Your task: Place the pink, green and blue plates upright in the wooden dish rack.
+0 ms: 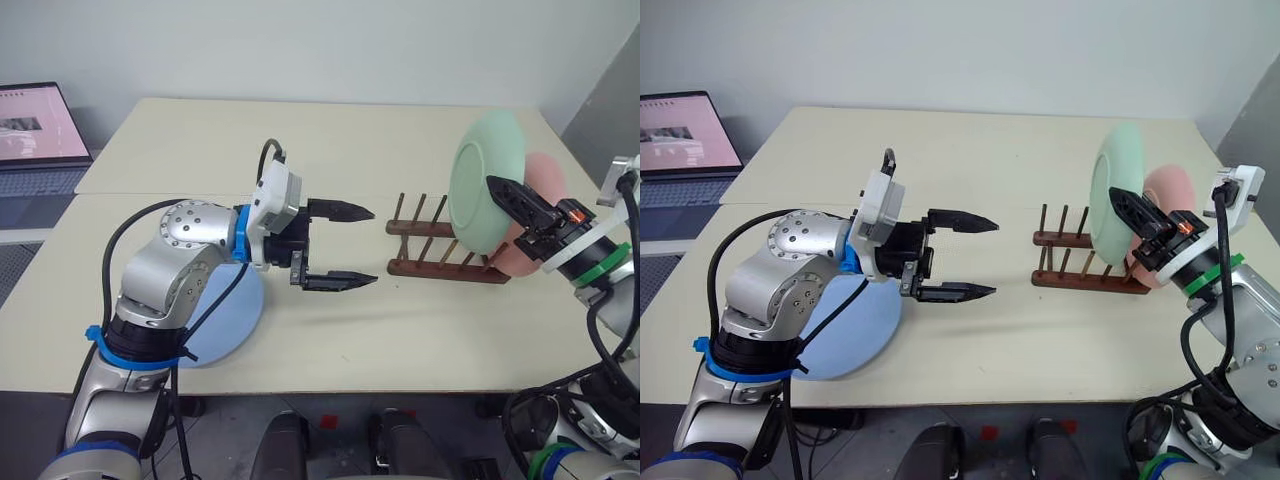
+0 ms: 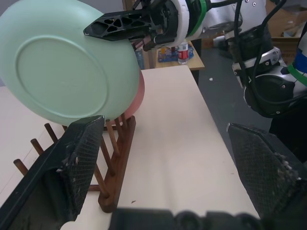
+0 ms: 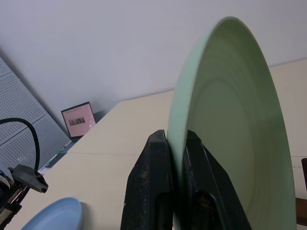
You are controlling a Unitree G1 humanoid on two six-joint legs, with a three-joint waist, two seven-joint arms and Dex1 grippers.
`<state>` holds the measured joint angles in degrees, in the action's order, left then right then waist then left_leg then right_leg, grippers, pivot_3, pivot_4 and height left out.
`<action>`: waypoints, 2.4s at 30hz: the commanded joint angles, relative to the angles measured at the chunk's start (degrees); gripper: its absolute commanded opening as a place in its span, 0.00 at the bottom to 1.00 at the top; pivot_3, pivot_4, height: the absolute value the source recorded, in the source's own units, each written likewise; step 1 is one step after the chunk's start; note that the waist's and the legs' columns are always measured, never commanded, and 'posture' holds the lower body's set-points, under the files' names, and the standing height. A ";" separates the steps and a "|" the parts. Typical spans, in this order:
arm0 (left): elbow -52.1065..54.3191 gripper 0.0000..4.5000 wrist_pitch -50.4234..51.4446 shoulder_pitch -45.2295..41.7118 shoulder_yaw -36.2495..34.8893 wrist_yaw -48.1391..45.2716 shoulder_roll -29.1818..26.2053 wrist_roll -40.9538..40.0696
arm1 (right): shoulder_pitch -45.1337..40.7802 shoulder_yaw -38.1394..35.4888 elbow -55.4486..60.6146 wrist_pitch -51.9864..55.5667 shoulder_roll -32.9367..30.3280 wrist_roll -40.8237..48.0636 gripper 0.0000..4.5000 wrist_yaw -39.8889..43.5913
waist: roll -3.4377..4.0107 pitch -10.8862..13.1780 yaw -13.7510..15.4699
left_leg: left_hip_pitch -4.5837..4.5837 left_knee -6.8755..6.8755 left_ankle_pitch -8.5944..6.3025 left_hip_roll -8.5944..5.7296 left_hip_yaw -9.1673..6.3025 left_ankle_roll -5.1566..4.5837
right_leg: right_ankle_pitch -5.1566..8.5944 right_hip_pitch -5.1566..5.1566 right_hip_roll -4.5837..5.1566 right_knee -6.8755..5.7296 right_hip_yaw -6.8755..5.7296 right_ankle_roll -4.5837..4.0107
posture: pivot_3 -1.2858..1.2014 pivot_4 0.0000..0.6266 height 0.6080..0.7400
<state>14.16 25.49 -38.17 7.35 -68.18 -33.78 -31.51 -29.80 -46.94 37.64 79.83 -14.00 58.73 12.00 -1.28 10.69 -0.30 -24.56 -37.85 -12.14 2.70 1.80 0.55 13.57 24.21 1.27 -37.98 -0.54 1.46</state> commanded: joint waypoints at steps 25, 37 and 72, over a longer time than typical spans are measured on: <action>4.52 1.00 5.29 3.81 -8.82 7.02 -4.98 -1.36 | 5.12 16.41 -6.19 -26.08 -30.75 -5.01 1.00 8.31 | 0.00 0.00 -0.04 | -0.09 0.06 -0.01 0.02 -0.01 -0.01 | 0.03 0.06 -0.03 0.17 -0.01 -0.02 | 0.52 0.24 0.94; 2.65 1.00 8.15 17.55 -32.03 32.01 -6.71 4.34 | -2.65 36.68 -10.69 -38.91 -40.82 -13.04 1.00 36.18 | -0.02 0.02 -0.06 | -0.09 0.05 -0.02 0.08 -0.03 0.00 | 0.18 0.08 0.00 0.22 0.01 -0.28 | 0.52 0.24 0.94; 3.26 0.43 41.26 43.90 -43.61 53.22 3.74 -12.08 | -9.60 46.44 -15.81 -44.84 -36.74 -21.02 1.00 51.40 | 0.27 -0.17 0.91 | 0.10 0.03 -0.19 0.48 0.05 0.28 | 0.22 0.10 0.63 0.23 -0.04 -0.49 | 0.52 0.24 0.94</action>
<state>17.84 64.48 5.37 -38.96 -15.88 -31.18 -43.73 -38.06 1.31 20.31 35.33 -50.66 37.39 63.61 -1.02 10.52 0.61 -24.46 -37.82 -12.33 3.16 1.85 0.83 13.79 24.30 1.93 -37.75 -0.59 0.98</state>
